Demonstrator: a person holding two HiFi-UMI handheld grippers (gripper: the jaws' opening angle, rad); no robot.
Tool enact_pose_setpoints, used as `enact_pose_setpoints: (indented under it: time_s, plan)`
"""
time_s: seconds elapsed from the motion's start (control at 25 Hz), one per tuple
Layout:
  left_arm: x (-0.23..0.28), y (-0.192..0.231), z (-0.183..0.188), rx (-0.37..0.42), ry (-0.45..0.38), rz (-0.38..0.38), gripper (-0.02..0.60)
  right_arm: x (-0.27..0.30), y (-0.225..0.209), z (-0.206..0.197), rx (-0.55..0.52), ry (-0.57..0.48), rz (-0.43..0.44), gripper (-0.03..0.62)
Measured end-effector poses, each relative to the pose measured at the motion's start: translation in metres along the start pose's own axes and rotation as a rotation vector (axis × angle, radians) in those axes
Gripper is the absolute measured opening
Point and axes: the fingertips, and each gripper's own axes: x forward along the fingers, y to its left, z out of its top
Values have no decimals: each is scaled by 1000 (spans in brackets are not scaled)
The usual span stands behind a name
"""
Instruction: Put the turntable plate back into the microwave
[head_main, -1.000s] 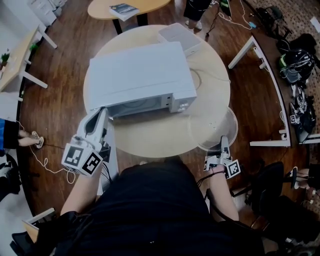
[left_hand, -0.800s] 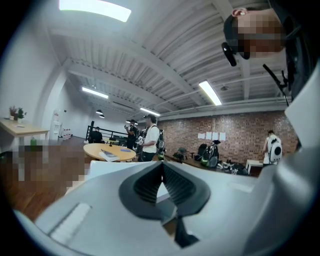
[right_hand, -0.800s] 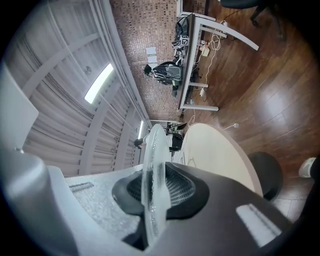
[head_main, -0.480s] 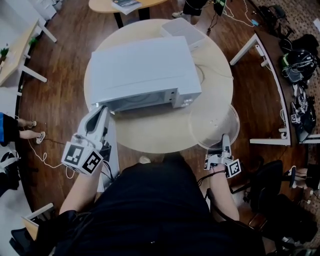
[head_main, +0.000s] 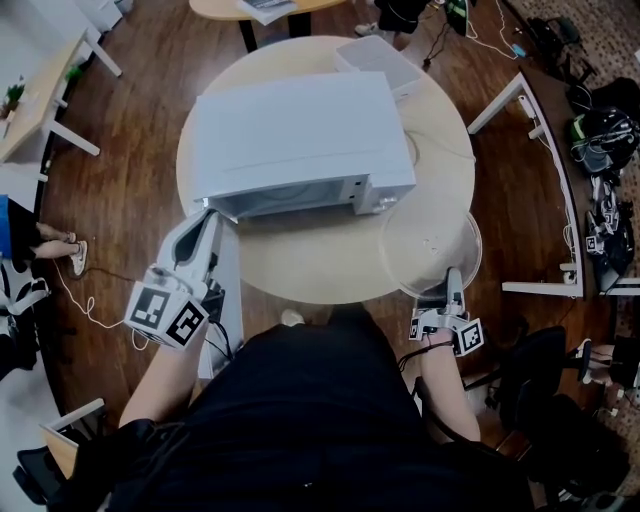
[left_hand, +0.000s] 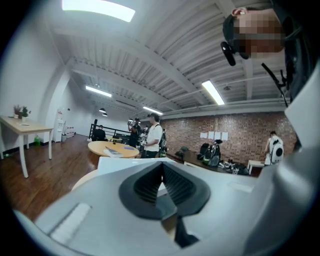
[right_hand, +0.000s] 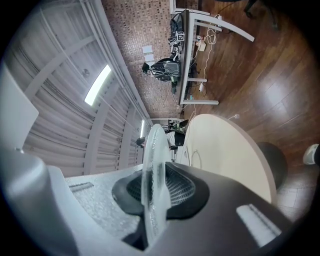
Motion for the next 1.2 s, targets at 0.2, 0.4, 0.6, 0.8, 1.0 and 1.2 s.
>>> enact_pose_setpoints:
  time_s: [0.2,0.4,0.6,0.8,1.0,1.2]
  plan:
    - [-4,1,1,-1,-6,5,-2,-1,4,-6,7,11,0,37]
    - [-8,0,-1,-1,-8,6,-2,-3,6,-10,7,23,8,37]
    - [-11,-1,0,-8,-17,8,-2,-6,6,-15,7,27,3,38]
    - [-16,-3,1,-4,-20,4,-2,-8,5,-21,16,29,8,38]
    - [-22,-1,1,-5,-23,9,-2,-11,5,-27,22,35,6,38]
    - [-26,2,0,-8,-21,10,-2,-13,4,-32,20,40,2,38]
